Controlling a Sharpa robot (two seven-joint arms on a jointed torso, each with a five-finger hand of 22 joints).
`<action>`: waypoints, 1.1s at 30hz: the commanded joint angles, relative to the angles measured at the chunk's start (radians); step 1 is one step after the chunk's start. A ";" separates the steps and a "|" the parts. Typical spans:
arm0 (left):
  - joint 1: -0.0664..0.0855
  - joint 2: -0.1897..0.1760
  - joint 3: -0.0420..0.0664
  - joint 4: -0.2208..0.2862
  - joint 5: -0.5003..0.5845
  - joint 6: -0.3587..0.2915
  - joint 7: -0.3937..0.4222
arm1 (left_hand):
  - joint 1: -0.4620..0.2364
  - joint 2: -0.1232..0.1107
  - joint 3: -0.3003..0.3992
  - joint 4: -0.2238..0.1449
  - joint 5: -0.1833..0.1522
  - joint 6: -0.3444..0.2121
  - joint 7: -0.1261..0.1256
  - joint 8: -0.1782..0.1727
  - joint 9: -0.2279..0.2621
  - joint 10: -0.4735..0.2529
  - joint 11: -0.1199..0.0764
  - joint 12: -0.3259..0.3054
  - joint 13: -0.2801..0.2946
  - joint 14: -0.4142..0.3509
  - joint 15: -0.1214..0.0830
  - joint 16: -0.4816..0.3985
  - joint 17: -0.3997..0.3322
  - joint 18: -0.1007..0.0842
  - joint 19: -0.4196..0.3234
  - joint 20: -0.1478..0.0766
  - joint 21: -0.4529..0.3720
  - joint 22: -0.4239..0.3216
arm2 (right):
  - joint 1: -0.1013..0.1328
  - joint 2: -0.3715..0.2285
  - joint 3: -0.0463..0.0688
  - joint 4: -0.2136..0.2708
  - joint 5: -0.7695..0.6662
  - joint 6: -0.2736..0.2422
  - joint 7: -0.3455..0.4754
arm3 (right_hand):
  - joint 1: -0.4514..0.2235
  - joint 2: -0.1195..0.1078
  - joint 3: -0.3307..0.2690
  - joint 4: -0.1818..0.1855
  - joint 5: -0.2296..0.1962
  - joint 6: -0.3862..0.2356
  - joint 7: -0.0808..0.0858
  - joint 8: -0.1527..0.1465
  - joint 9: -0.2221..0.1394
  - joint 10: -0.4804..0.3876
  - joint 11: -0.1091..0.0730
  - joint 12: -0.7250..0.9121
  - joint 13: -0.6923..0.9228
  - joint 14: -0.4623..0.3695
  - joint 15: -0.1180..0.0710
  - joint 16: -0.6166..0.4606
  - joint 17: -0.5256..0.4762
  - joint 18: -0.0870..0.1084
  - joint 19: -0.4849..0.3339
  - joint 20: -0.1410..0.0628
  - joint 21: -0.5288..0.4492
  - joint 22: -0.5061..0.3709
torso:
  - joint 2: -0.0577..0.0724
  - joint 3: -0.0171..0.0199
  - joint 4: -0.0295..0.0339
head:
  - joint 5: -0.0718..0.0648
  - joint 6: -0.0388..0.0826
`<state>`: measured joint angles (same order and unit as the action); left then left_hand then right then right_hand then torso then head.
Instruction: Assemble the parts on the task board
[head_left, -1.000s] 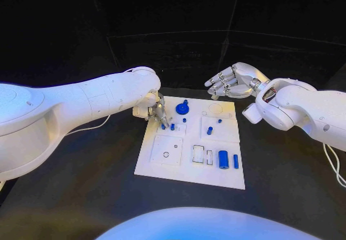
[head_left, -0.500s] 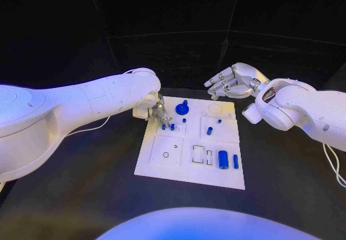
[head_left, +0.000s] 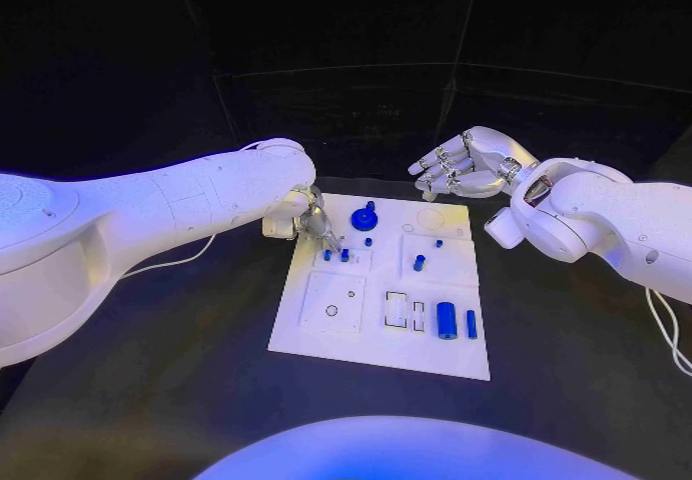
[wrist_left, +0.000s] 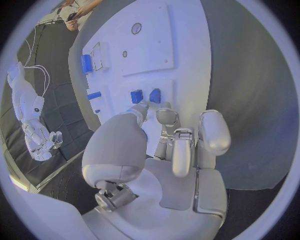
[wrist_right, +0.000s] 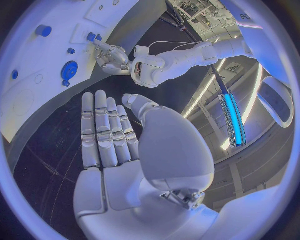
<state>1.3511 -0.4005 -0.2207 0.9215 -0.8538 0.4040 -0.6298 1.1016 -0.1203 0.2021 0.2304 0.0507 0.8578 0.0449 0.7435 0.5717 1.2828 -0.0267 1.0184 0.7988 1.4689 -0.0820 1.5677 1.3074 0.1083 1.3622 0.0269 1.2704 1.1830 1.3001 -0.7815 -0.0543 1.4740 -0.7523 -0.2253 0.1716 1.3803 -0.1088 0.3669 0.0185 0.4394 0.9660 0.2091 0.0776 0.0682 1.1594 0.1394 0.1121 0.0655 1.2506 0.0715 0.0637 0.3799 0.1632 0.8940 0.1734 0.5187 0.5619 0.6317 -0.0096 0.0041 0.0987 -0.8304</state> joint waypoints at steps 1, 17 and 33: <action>0.001 -0.016 0.001 0.019 -0.008 -0.076 0.029 | -0.003 0.009 -0.022 0.010 -0.003 0.008 -0.002 -0.007 0.005 -0.003 -0.001 0.000 0.002 0.102 -0.002 0.003 0.263 -0.017 0.004 0.001 0.001 0.002 | 0.002 -0.001 0.001 0.002 -0.001 0.000 0.011 | -0.009 0.001 -0.001 -0.008 0.002 -0.003 0.004 0.005 -0.001 -0.010 -0.001 0.003 -0.002 0.003 0.004 0.001 -0.001 0.016 -0.003 0.000 -0.004 -0.002 | 0.000 -0.0003 0.0007 | -0.002 0.001; 0.007 -0.136 0.017 0.174 0.091 -0.475 0.424 | 0.183 0.084 -0.087 -0.014 0.018 -0.144 0.084 -0.156 -0.087 -0.269 0.076 -0.259 -0.248 -0.042 0.064 -0.230 -0.114 0.069 -0.262 0.057 -0.415 -0.437 | 0.002 -0.009 0.001 0.002 -0.001 -0.001 0.011 | -0.009 0.001 -0.001 -0.008 0.002 -0.003 0.004 0.005 -0.001 -0.010 -0.001 0.003 -0.002 0.003 0.004 0.001 -0.001 0.016 -0.003 0.000 -0.004 -0.002 | 0.000 -0.0003 0.0021 | -0.022 0.022; -0.061 -0.095 0.003 0.184 -0.295 -0.657 0.831 | 0.393 0.008 0.040 -0.164 0.019 -0.042 0.120 -0.382 -0.358 -0.406 0.136 -0.574 -0.579 -0.279 0.111 -0.623 -0.655 0.077 -0.312 0.103 -0.571 -0.533 | 0.002 -0.001 0.000 -0.011 -0.004 -0.003 0.015 | -0.007 0.002 0.001 -0.011 0.002 -0.004 0.004 0.005 -0.001 -0.011 -0.001 0.003 -0.002 0.002 0.004 0.001 -0.005 0.016 -0.003 0.000 -0.005 -0.002 | 0.001 0.0002 -0.0034 | -0.048 0.061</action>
<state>1.2907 -0.4991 -0.2177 1.1127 -0.9791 -0.2096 0.1136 1.4914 -0.1032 0.2430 0.0714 0.0657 0.8115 0.1658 0.3687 0.2204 0.8759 0.1097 0.4508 0.2279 1.1806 0.0289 0.9374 0.6482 0.1704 1.0448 0.1310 0.6972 0.6497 1.2998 -0.7844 -0.0547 1.4627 -0.7525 -0.2260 0.1735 1.3803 -0.1088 0.3667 0.0130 0.4394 0.9660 0.2091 0.0775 0.0682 1.1519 0.1393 0.1121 0.0648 1.2506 0.0715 0.0636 0.3752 0.1632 0.8940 0.1734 0.5187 0.5611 0.6324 -0.0106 0.0022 0.0517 -0.7722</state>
